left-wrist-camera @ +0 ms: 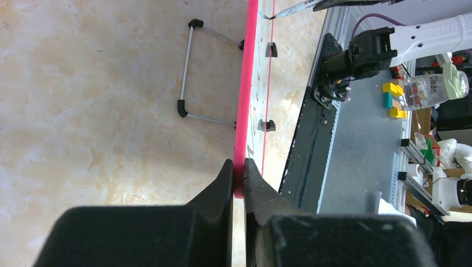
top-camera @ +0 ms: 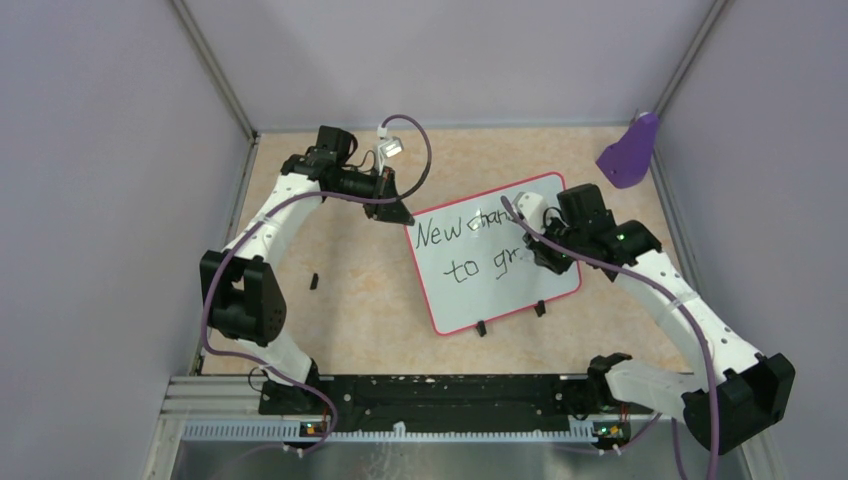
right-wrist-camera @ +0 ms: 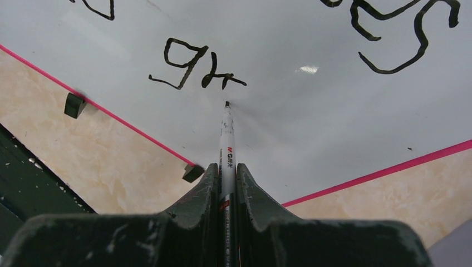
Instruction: Write a sentence on the whiteboard
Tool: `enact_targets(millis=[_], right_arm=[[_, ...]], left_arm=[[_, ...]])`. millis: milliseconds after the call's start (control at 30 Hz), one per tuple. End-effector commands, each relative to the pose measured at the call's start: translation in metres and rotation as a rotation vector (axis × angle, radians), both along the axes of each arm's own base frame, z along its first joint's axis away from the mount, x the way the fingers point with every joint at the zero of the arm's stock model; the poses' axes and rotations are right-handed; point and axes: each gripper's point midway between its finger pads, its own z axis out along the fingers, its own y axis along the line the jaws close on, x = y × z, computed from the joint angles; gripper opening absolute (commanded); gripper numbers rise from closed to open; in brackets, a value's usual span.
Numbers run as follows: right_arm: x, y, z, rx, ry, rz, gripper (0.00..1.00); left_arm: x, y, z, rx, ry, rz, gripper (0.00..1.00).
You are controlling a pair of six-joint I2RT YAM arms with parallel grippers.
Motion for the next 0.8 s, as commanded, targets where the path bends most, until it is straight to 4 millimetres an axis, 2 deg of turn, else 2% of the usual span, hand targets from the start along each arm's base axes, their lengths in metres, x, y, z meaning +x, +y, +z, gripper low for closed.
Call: enact_targets(millis=[0,167,400,767], right_arm=[[0.008,-0.012,0.005,-0.047,-0.042,-0.036,0.0],[0.022,-0.016,0.022,-0.033,-0.119,-0.104,0.0],[0.031,-0.008,0.039,0.037,-0.175,-0.137,0.0],[0.025,0.01,0.04,0.119,-0.134,-0.084,0.0]], left_arm=[[-0.004,-0.006,-0.015,0.034,0.033,-0.024,0.0],[-0.004,-0.006,-0.015,0.035,0.034,-0.023,0.0],[-0.005,-0.005,-0.015,0.037,0.034,-0.023,0.0],[-0.005,-0.005,-0.015,0.037,0.032,-0.022,0.0]])
